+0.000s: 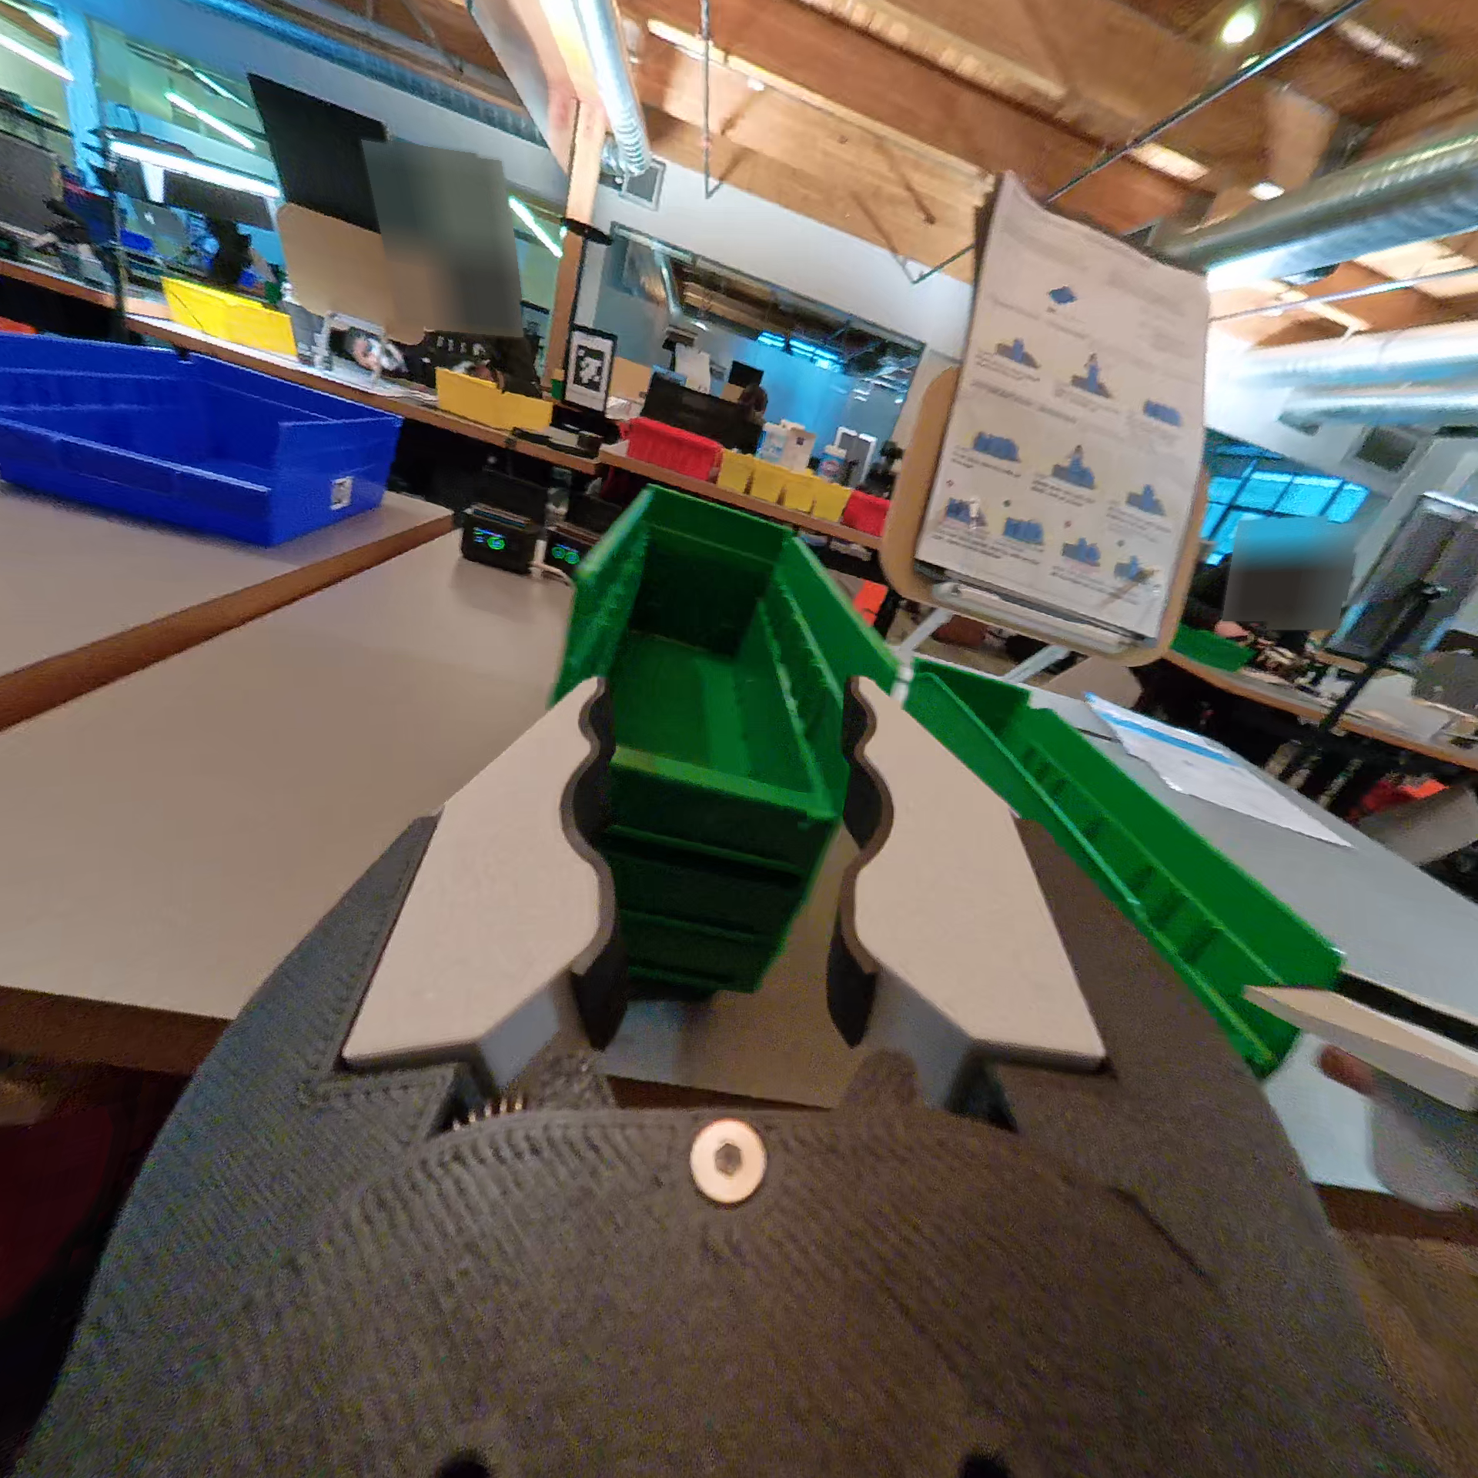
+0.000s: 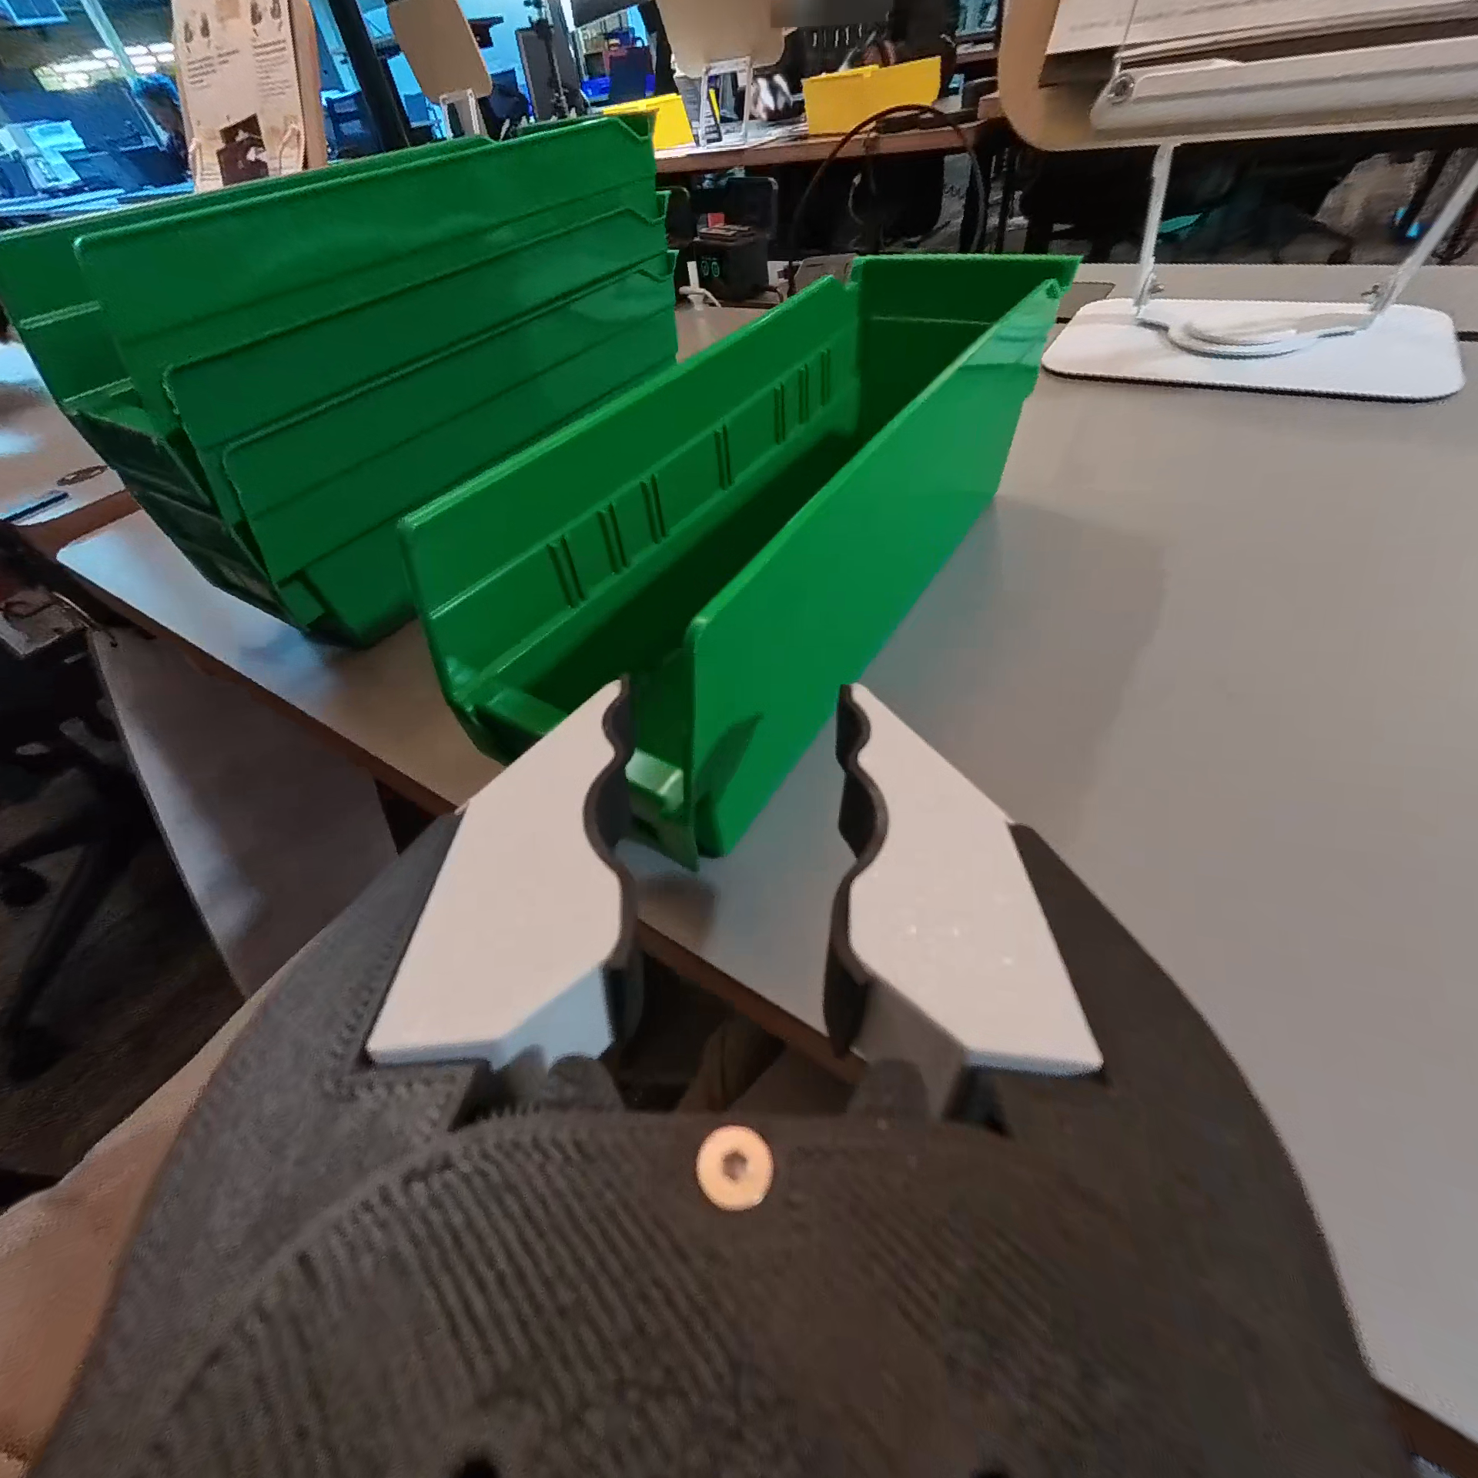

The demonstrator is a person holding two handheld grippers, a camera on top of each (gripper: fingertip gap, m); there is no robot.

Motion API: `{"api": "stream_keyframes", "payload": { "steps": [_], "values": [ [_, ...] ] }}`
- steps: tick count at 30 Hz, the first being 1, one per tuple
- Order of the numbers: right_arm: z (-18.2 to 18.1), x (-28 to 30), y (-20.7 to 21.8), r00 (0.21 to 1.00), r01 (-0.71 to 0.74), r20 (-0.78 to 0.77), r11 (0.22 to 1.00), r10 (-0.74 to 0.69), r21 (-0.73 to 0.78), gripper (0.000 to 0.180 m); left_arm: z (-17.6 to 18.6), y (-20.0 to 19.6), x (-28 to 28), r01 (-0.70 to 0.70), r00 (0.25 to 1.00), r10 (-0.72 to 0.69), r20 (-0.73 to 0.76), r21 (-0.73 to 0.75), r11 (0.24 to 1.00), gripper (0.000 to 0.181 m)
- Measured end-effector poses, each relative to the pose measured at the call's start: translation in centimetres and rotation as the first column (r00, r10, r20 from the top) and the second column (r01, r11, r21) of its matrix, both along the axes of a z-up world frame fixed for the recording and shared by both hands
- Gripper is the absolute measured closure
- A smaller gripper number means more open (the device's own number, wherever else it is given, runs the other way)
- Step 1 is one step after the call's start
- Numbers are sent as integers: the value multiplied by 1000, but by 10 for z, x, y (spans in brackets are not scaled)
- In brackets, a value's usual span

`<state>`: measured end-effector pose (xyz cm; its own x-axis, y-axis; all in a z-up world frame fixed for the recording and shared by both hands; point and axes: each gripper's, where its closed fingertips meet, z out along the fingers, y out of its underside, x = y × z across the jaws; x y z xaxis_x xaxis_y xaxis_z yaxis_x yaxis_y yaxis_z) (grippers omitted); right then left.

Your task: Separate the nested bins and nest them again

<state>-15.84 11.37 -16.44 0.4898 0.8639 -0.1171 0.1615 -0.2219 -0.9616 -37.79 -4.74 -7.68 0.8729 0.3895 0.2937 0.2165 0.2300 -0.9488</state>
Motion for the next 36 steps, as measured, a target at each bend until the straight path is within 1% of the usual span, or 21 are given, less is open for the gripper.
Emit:
{"api": "stream_keyframes", "payload": {
  "steps": [3, 7, 8, 9, 13, 15, 19, 22, 25, 27, 29, 32, 34, 36],
  "values": [
    [-2, -8, 0, 1000, -6, 13, 1000, 6, 7, 130, -5, 13, 42, 98, 995, -98, 0, -20, 995, 126],
    [-4, -19, 6, 1000, 27, -8, 999, -27, -23, 132, -26, 34, 94, 229, 973, -226, 50, -78, 970, 122],
    [-8, -21, 8, 999, 40, 6, 999, -40, -36, 137, -33, 38, 104, 257, 966, -252, 64, -100, 961, 120],
    [-13, -22, 11, 998, 60, 26, 997, -58, -49, 149, -41, 43, 115, 284, 958, -276, 80, -131, 950, 118],
    [-13, -11, 29, 983, 180, 44, 981, -177, -70, 167, -66, 52, 147, 379, 924, -356, 140, -225, 898, 109],
    [-6, -1, 39, 973, 228, -3, 967, -230, -112, 177, -71, 53, 158, 413, 909, -384, 160, -239, 879, 108],
    [-6, 2, 32, 970, 156, -124, 931, -207, -331, 176, -71, 53, 175, 460, 887, -431, 165, -239, 855, 108],
    [7, 7, 27, 950, 128, -221, 922, -219, -366, 175, -69, 55, 187, 482, 876, -464, 131, -248, 841, 109],
    [27, 15, 22, 933, 121, -291, 945, -213, -303, 176, -64, 58, 199, 486, 871, -488, 62, -263, 834, 109],
    [38, 19, 14, 948, 148, -258, 975, -188, -167, 178, -58, 60, 208, 492, 861, -508, 6, -256, 832, 108],
    [47, 21, 2, 958, 174, -224, 984, -177, -35, 179, -54, 62, 216, 500, 849, -526, -47, -251, 829, 113],
    [53, 21, -19, 966, 162, -211, 986, -150, 38, 179, -56, 65, 218, 492, 850, -522, -70, -249, 834, 115],
    [58, 20, -32, 971, 149, -203, 984, -127, 98, 179, -48, 66, 214, 490, 858, -509, -60, -196, 849, 117],
    [66, 21, -42, 974, 157, -192, 966, -117, 205, 180, -35, 63, 208, 490, 865, -498, -60, -113, 864, 121]
  ]
}}
